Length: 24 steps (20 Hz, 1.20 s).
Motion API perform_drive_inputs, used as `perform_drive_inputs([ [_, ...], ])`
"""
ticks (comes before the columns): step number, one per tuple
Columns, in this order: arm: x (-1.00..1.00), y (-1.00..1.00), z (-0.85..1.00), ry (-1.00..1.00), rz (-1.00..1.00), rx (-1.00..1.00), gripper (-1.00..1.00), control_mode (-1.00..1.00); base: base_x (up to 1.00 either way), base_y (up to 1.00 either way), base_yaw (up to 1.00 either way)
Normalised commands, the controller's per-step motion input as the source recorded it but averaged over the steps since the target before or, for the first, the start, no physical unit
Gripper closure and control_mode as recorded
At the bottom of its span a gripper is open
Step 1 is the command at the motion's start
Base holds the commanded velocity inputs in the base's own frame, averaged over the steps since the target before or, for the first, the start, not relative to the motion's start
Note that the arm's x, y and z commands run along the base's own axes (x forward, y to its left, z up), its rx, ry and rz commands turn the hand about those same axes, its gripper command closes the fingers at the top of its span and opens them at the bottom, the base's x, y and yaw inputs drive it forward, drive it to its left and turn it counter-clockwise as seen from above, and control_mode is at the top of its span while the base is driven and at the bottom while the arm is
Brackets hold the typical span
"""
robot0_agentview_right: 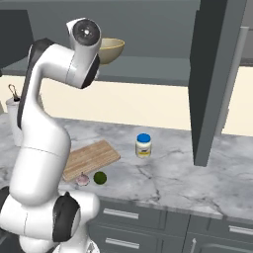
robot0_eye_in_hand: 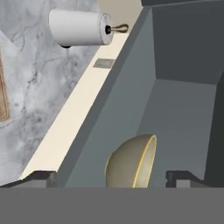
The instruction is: Open the cabinet. Place the bowl and condiment on the counter. Then place the lime and garlic on the cutting board.
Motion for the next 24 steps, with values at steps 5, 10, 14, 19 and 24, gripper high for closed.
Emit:
perform_drive_inputs([
  [5, 0.44, -0.02, 0.00, 0.01, 0.00, -0.02, -1.00, -1.00, 0.00, 0.00, 0.00],
  [10, 0.26, -0.08, -0.01, 0.01, 0.00, -0.03, -1.00, -1.00, 0.00, 0.00, 0.00],
  [14, 0.20, -0.07, -0.05, 0.01, 0.00, -0.04, -1.00, -1.00, 0.00, 0.00, 0.00],
  [19, 0.41, 0.00, -0.11, 0.03, 0.00, -0.07, -1.00, -1.00, 0.00, 0.00, 0.00],
  [24, 0.36, 0.00, 0.00, 0.00, 0.00, -0.04, -1.00, -1.00, 0.00, 0.00, 0.00],
])
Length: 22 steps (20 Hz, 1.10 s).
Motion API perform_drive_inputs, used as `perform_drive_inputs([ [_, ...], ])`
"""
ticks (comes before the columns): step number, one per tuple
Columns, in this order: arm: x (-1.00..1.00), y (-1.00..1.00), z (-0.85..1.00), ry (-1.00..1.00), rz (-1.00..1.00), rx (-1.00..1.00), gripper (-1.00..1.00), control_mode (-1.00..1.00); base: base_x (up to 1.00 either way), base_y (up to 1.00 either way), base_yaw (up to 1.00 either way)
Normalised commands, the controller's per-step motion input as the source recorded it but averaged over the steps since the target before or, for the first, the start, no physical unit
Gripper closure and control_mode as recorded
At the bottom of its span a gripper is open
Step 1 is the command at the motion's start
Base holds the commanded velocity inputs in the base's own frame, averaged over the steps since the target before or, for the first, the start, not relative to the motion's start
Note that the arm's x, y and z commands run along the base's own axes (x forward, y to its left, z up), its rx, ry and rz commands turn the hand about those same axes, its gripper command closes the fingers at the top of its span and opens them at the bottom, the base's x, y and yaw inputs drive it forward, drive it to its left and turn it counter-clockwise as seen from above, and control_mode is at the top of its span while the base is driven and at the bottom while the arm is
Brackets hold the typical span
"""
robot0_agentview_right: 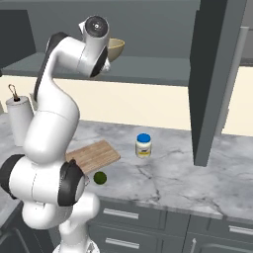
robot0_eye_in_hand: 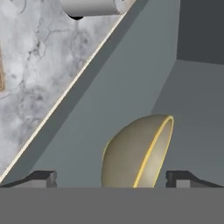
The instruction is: Open the cabinet. Place the bowl and condiment on the counter. Then place the lime and garlic on the cutting board.
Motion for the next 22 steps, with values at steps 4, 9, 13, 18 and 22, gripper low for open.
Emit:
perform_drive_inputs([
  [4, 0.30, 0.00, -0.02, 0.01, 0.00, -0.05, -1.00, -1.00, 0.00, 0.00, 0.00],
  [9, 0.37, 0.00, -0.02, 0.01, 0.00, -0.02, -1.00, -1.00, 0.00, 0.00, 0.00],
  [13, 0.43, 0.00, -0.03, 0.00, 0.00, 0.00, -1.00, -1.00, 0.00, 0.00, 0.00],
  [18, 0.38, 0.00, -0.06, 0.00, 0.00, 0.00, -1.00, -1.00, 0.00, 0.00, 0.00],
  [22, 0.32, 0.00, -0.05, 0.00, 0.00, 0.00, -1.00, -1.00, 0.00, 0.00, 0.00],
])
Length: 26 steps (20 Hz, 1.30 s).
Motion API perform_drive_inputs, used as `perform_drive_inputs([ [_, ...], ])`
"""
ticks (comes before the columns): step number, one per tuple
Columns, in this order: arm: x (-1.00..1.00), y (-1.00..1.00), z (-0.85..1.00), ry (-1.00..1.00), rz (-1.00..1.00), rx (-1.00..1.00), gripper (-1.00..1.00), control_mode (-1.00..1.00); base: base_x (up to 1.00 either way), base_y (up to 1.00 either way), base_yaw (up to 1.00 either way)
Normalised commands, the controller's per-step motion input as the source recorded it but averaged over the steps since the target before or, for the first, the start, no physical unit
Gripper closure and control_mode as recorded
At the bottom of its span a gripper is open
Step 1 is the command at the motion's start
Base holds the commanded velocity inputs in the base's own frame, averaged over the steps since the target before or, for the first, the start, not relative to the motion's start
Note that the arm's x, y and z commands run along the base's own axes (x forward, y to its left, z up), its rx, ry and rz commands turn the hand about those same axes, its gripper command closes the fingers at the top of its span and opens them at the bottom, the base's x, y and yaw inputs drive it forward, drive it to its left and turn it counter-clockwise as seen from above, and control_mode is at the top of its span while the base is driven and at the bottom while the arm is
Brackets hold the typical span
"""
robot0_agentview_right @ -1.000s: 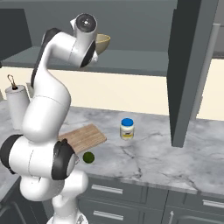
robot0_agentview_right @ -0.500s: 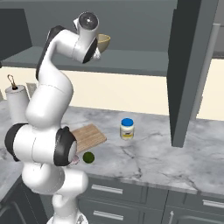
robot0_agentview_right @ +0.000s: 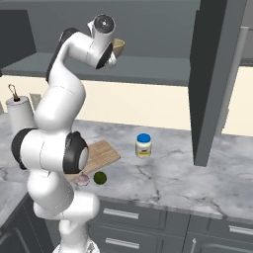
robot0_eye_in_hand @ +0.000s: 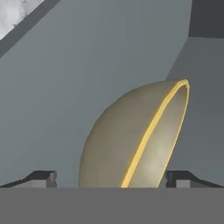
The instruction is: Open the cabinet. Place the bowl and condiment on the counter. Then place the lime and garlic on the cutting board.
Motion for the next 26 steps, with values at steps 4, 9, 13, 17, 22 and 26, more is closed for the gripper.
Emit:
perform_drive_inputs([
  [4, 0.32, 0.00, -0.10, 0.03, 0.00, 0.00, -1.00, -1.00, 0.00, 0.00, 0.00],
  [9, 0.25, 0.00, -0.05, 0.03, 0.00, 0.00, -1.00, -1.00, 0.00, 0.00, 0.00],
  [13, 0.21, 0.00, -0.01, 0.06, 0.00, -0.01, -1.00, -1.00, 0.00, 0.00, 0.00],
  [17, 0.22, 0.00, 0.00, 0.27, 0.02, -0.12, -1.00, -1.00, 0.00, 0.00, 0.00],
  [22, 0.28, 0.00, 0.00, 0.34, 0.03, -0.15, -1.00, -1.00, 0.00, 0.00, 0.00],
  [26, 0.21, 0.00, 0.00, 0.29, 0.02, -0.12, -1.00, -1.00, 0.00, 0.00, 0.00],
])
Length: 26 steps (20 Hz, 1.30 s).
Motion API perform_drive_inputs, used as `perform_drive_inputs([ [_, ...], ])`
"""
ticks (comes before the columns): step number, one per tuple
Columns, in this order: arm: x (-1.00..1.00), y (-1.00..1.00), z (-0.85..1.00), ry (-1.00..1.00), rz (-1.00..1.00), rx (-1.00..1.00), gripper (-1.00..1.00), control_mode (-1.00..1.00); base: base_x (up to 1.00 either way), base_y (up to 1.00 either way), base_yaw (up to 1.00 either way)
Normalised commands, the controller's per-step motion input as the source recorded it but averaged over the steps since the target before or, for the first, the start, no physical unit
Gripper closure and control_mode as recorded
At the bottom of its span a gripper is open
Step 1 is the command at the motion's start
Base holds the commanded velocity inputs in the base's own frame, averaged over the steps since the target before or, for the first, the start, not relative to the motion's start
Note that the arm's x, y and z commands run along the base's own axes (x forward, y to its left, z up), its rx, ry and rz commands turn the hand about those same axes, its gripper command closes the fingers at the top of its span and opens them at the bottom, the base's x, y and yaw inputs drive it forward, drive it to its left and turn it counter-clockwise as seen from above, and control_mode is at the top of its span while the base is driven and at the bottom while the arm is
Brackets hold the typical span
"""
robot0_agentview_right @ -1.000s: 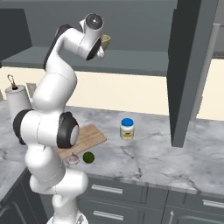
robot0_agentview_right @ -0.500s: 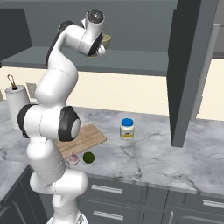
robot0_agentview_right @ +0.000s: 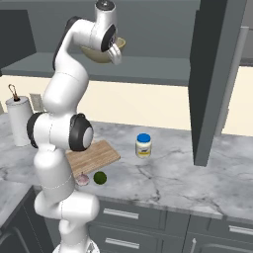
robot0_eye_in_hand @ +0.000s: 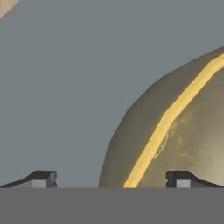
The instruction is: Open the cabinet. Place the bowl and condiment on the counter. Then place the lime and garlic on the cutting board.
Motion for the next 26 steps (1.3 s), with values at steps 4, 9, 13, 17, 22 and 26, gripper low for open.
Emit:
perform_drive_inputs([
  [4, 0.15, 0.00, 0.00, 0.25, 0.01, -0.09, 1.00, -1.00, 0.00, 0.00, 0.00],
  [9, 0.09, 0.00, 0.00, 0.19, 0.01, -0.07, 1.00, -1.00, 0.00, 0.00, 0.00],
  [13, 0.11, 0.03, 0.00, 0.09, 0.00, -0.05, 1.00, -1.00, 0.00, 0.00, 0.00],
  [17, 0.12, 0.29, 0.00, -0.04, -0.01, -0.03, 1.00, -1.00, 0.00, 0.00, 0.00],
  [22, -0.28, 0.16, 0.20, -0.37, -0.11, 0.00, 1.00, -1.00, 0.00, 0.00, 0.00],
  [26, -0.95, 0.00, 0.27, -0.45, -0.07, 0.00, 1.00, -1.00, 0.00, 0.00, 0.00],
])
